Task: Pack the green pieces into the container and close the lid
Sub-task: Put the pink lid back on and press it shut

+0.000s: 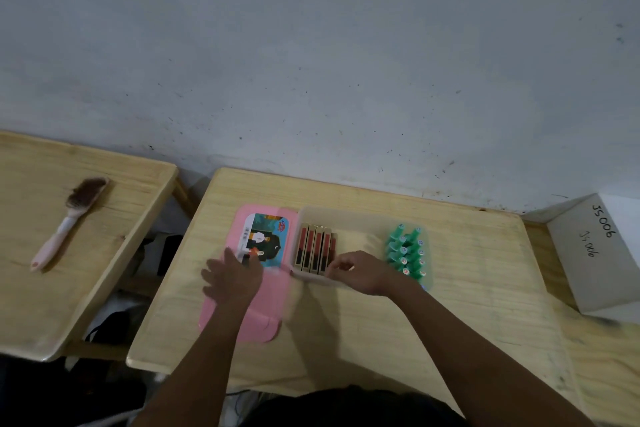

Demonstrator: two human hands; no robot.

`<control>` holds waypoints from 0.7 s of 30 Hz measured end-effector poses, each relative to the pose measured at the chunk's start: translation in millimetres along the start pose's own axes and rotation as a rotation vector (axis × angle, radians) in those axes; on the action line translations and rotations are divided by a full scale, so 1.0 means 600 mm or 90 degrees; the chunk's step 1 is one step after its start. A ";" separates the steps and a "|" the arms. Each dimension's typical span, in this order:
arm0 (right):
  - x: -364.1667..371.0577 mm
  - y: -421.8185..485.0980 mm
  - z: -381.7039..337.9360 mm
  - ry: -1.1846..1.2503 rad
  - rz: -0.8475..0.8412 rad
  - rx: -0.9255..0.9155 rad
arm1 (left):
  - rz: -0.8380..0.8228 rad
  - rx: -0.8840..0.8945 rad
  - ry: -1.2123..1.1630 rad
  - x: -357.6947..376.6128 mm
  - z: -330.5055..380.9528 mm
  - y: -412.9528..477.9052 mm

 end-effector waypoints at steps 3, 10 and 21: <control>0.008 -0.012 0.002 -0.031 -0.008 -0.034 | -0.020 -0.005 0.025 0.003 -0.022 -0.008; 0.016 -0.020 -0.004 -0.070 0.039 -0.042 | -0.012 -0.121 -0.089 -0.018 -0.015 -0.002; -0.010 -0.022 -0.026 0.087 0.094 -0.002 | 0.126 0.214 -0.221 -0.155 0.092 -0.031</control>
Point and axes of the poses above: each hand's wrist, its own y-axis towards the middle knuckle, its own x-axis out of the palm, z = x × y, the point moved 1 cm from there along y, towards the middle knuckle, and after that the axes turned 2 degrees about -z, right-handed, at the moved point
